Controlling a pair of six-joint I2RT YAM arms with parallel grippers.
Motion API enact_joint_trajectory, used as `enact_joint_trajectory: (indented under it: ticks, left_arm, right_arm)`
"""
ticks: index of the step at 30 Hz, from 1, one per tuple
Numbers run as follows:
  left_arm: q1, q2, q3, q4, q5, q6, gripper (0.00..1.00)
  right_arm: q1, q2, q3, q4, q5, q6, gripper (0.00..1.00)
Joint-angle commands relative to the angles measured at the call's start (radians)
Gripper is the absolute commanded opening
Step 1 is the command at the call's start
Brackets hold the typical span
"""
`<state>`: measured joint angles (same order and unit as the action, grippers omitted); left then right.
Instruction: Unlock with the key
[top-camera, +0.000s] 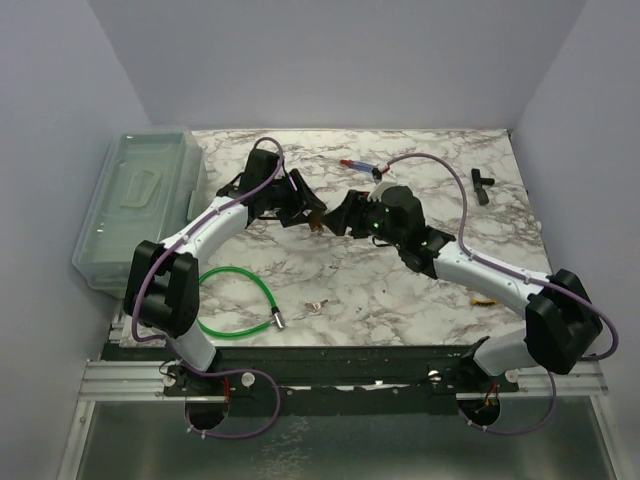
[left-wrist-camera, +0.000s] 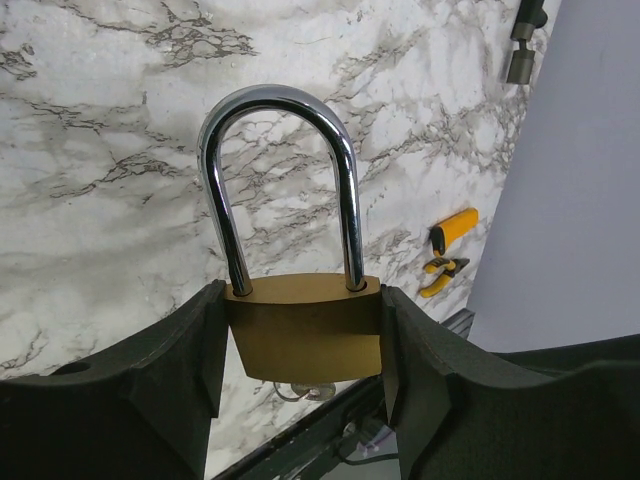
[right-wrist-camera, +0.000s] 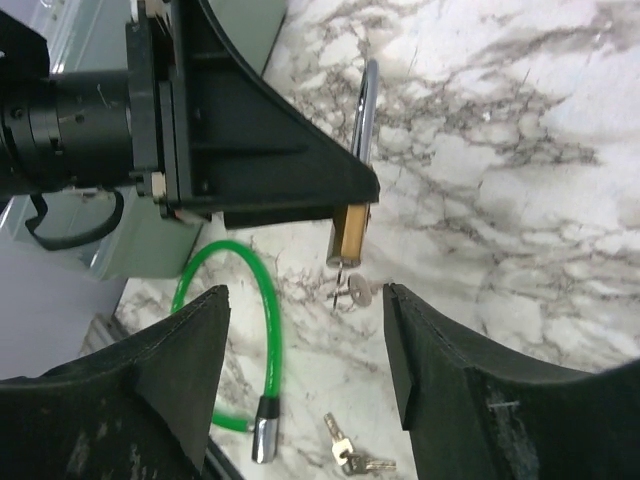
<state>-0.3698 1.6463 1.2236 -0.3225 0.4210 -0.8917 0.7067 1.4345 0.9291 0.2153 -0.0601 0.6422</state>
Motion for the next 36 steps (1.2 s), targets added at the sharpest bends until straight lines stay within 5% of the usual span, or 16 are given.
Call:
enact_joint_trajectory:
  ticks: [1, 10, 36]
  left_arm:
    - [0.001, 0.001, 0.01, 0.062, 0.06, -0.009, 0.0]
    - [0.011, -0.006, 0.013, 0.063, 0.063, -0.008, 0.0]
    - [0.015, -0.017, 0.015, 0.057, 0.047, 0.001, 0.0]
  right_arm:
    - [-0.003, -0.04, -0.061, -0.079, -0.081, 0.054, 0.65]
    - [0.023, 0.066, 0.007, -0.083, -0.131, 0.051, 0.37]
    - [0.025, 0.16, 0.076, -0.071, -0.068, 0.032, 0.21]
